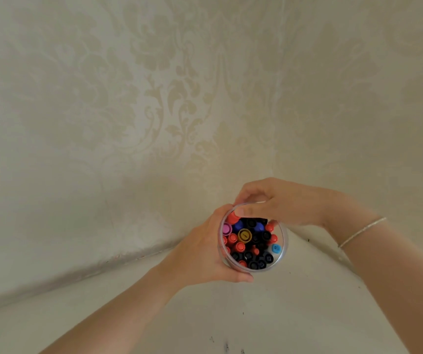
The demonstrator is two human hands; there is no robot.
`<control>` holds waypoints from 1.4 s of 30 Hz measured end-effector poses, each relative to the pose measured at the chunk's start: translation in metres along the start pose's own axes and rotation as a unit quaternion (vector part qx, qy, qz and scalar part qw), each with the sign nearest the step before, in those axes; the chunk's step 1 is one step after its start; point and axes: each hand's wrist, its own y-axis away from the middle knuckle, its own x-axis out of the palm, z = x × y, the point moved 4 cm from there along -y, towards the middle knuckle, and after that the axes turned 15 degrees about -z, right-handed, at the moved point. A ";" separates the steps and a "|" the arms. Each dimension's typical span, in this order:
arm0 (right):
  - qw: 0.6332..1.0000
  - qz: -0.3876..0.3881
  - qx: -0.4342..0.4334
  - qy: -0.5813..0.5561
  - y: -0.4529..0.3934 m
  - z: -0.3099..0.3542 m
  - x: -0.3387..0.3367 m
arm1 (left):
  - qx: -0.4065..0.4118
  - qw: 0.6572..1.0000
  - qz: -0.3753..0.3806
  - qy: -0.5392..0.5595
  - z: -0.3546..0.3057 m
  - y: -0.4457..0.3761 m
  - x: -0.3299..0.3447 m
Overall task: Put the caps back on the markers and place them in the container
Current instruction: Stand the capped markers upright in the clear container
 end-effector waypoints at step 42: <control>0.934 -0.279 0.043 0.221 0.019 0.000 0.035 | 0.023 0.999 -0.038 -0.015 -0.003 -0.007 0.007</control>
